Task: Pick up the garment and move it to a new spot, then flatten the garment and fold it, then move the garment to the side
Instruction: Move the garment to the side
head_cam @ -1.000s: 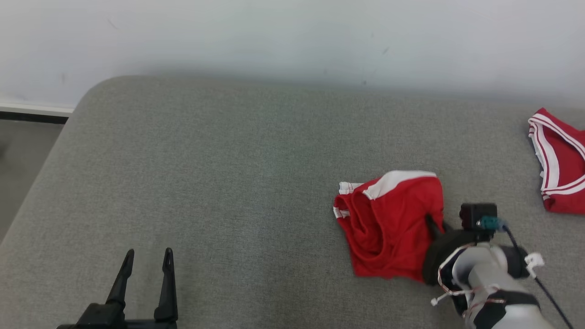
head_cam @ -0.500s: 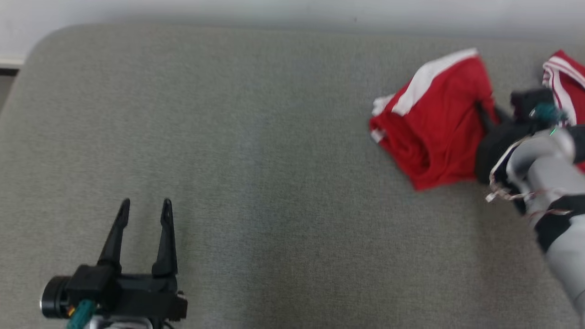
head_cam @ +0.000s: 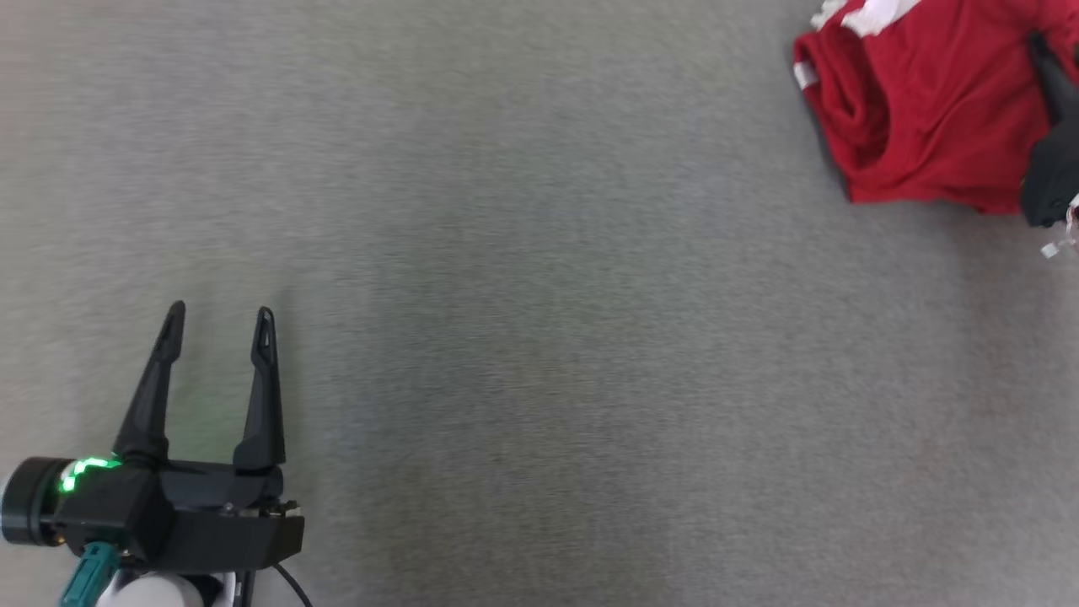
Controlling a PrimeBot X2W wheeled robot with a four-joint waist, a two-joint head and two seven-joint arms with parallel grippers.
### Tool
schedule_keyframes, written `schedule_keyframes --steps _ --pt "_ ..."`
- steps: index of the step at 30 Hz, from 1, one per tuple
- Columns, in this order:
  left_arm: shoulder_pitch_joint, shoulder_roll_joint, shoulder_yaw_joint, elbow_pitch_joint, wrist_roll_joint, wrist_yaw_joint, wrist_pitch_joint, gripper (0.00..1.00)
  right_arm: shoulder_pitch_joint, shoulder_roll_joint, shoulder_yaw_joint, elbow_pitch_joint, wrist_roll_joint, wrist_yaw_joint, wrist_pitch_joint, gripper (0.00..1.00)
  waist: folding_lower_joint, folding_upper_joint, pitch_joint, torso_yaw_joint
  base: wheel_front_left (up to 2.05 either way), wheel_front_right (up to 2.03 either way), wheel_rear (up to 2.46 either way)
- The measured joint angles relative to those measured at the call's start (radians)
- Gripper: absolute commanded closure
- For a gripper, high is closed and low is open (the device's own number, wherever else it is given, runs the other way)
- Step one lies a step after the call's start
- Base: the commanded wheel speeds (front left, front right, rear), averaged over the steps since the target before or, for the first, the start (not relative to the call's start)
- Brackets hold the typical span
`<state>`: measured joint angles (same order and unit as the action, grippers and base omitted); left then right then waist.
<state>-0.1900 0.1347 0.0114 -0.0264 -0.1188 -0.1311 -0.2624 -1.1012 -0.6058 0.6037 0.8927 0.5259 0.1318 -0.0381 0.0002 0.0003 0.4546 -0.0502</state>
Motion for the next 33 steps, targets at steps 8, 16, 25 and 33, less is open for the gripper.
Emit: schedule_keyframes --steps 8,16,25,33 --pt "0.000 0.046 -0.009 -0.067 0.014 0.000 0.001 0.00 -0.076 -0.082 0.048 -0.018 0.009 0.000 0.004 1.00 -0.0001 -0.0001 0.063 -0.105 0.00 0.00 0.00" --pt "0.005 0.072 -0.003 -0.144 0.018 0.007 0.027 0.00 -0.175 -0.119 0.095 -0.020 -0.029 0.000 0.025 1.00 0.0000 -0.0001 0.125 -0.162 0.00 0.00 0.00" --pt "0.001 0.081 -0.021 -0.188 0.018 0.008 0.038 0.00 -0.237 -0.174 0.134 0.024 -0.062 0.000 0.038 1.00 -0.0002 -0.0002 0.165 -0.160 0.00 0.00 0.00" --pt "0.000 0.090 -0.016 -0.199 0.013 0.017 0.038 0.00 -0.265 -0.169 0.137 0.085 -0.099 0.000 0.011 0.00 -0.0001 -0.0002 0.184 -0.154 0.00 0.00 0.00"
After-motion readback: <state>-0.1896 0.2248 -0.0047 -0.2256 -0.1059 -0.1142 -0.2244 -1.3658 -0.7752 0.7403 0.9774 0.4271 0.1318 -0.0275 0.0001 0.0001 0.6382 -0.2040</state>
